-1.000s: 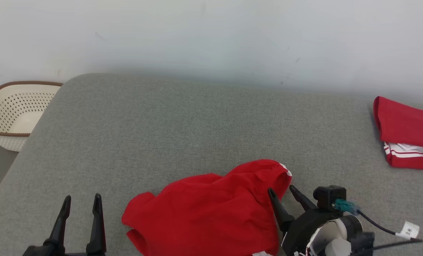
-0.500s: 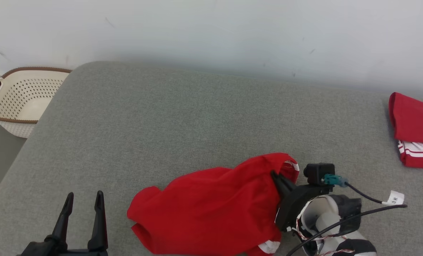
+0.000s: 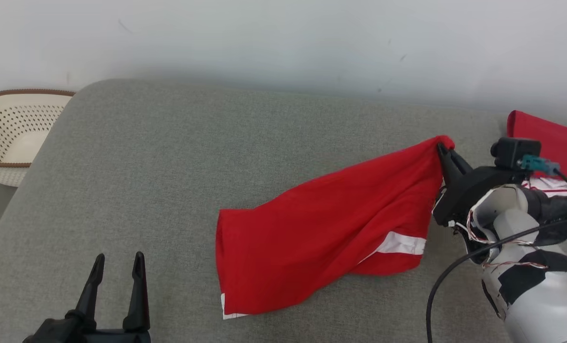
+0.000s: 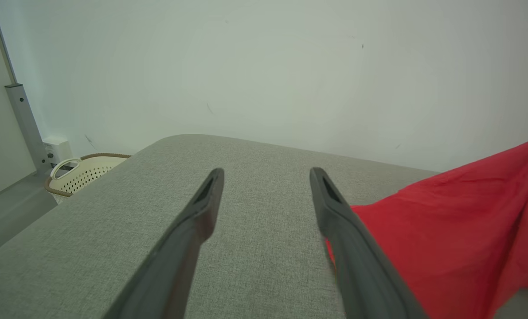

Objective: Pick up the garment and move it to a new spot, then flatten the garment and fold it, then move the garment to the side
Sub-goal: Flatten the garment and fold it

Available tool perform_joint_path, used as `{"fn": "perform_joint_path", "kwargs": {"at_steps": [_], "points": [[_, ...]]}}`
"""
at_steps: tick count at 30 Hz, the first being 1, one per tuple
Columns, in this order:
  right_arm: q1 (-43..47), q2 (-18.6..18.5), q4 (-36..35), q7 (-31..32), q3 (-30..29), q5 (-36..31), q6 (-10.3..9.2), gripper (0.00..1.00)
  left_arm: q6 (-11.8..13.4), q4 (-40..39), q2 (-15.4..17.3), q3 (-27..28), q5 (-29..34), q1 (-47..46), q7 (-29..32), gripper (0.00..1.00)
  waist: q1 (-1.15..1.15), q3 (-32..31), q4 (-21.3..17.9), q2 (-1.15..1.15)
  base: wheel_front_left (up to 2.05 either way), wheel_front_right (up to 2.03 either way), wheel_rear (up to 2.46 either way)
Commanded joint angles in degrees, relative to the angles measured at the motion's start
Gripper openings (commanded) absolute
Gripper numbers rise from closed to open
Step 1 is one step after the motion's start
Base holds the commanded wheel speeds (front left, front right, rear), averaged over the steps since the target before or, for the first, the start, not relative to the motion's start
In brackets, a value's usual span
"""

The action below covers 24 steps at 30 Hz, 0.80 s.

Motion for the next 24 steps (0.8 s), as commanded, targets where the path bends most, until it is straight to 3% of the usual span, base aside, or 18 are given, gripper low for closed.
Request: {"fn": "perform_joint_path", "kwargs": {"at_steps": [1, 10, 11, 12, 19, 24], "points": [[-1.38, 0.34, 0.41, 0.90, 0.07, 0.23, 0.03, 0.00, -0.02, 0.29, -0.05, -0.15, -0.36, -0.98, -0.22, 1.00, 0.00, 0.94, 0.95, 0.00, 0.00, 0.00, 0.00], [-7.12, 1.36, 8.70, 3.11, 1.76, -2.36, 0.03, 0.00, -0.29, 1.60, -0.11, -1.10, -1.09, -2.60, -0.22, 1.00, 0.00, 2.35, 3.21, 0.00, 0.00, 0.00, 0.00], [-7.34, 1.65, 10.07, 3.60, 1.81, -2.17, 0.03, 0.42, -0.17, 1.77, -0.12, -1.25, -1.16, -2.65, -0.22, 1.00, 0.00, 2.27, 3.28, 0.00, 0.00, 0.00, 0.00], [-7.22, 2.38, 11.47, 4.55, 2.84, -1.86, 0.03, 1.00, -0.01, 2.00, -0.12, -1.38, -1.39, -2.46, -0.22, 1.00, 0.00, 1.88, 3.18, 0.00, 0.00, 0.00, 0.00], [-4.26, 2.05, 12.09, 4.12, 5.72, 0.64, 0.03, 1.00, 0.43, 2.38, -0.11, -1.60, -1.53, -0.41, -0.22, 1.00, 0.00, -0.12, 0.81, 0.00, 0.00, 0.00, 0.00], [-0.20, 0.55, 8.55, 3.32, 7.94, 3.22, 0.03, 1.00, 0.91, 2.30, -0.12, -1.62, -1.49, 0.65, -0.22, 1.00, 0.00, -1.56, -1.22, 0.00, 0.00, 0.00, 0.00]]}}
